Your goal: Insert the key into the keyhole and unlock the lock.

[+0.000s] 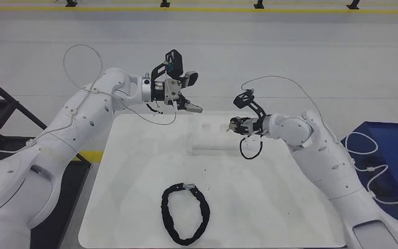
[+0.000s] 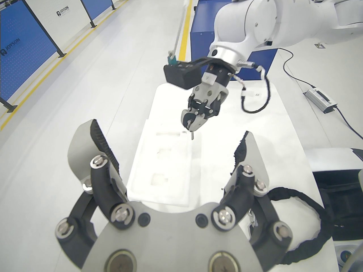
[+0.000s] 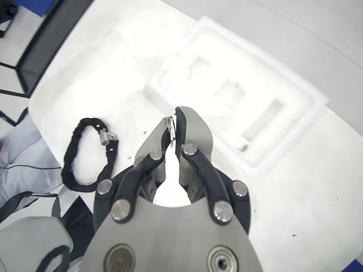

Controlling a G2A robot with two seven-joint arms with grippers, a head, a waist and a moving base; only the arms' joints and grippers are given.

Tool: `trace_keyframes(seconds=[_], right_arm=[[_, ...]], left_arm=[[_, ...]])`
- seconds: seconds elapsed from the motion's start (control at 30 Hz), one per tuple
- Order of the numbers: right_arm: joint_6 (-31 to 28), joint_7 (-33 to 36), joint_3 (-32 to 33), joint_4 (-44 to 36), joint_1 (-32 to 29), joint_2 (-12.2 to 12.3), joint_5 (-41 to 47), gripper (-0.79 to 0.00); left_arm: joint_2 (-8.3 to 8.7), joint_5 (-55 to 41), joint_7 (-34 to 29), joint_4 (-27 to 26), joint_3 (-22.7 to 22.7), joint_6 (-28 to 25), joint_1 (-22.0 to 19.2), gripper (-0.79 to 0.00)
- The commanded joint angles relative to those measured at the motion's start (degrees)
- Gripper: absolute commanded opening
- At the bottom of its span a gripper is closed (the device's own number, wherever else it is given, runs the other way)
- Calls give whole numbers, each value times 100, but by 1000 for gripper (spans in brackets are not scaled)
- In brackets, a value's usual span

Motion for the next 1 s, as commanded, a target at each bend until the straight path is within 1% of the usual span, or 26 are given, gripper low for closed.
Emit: trace_keyframes(seconds=[0.0, 0.03, 0.13, 0.23, 0.37, 0.4, 0.5, 0.57, 0.8, 0.97], right_arm=[[-83, -131, 354, -256, -227, 88, 58, -785], [-109, -192, 482, -406, -359, 125, 75, -785], [-560, -489, 920, -658, -743, 211, 655, -785], [-1211, -701, 1280, -745, -1048, 270, 1424, -785], [-1968, -894, 1613, -742, -1299, 319, 2304, -785], [-2248, -996, 1712, -730, -1367, 330, 2516, -785], [-2855, -1195, 1964, -751, -1531, 370, 2773, -785], [-3175, -1198, 2058, -776, -1633, 396, 2968, -785], [-3878, -1013, 2176, -886, -1713, 472, 3496, -785], [-3878, -944, 2227, -1003, -1690, 493, 3437, -785]], left_arm=[[0, 0, 1, 0, 0, 0, 0, 0], [0, 0, 1, 0, 0, 0, 0, 0], [0, 0, 1, 0, 0, 0, 0, 0], [0, 0, 1, 0, 0, 0, 0, 0], [0, 0, 1, 0, 0, 0, 0, 0], [0, 0, 1, 0, 0, 0, 0, 0], [0, 0, 1, 0, 0, 0, 0, 0], [0, 0, 1, 0, 0, 0, 0, 0], [0, 0, 1, 0, 0, 0, 0, 0], [0, 0, 1, 0, 0, 0, 0, 0]])
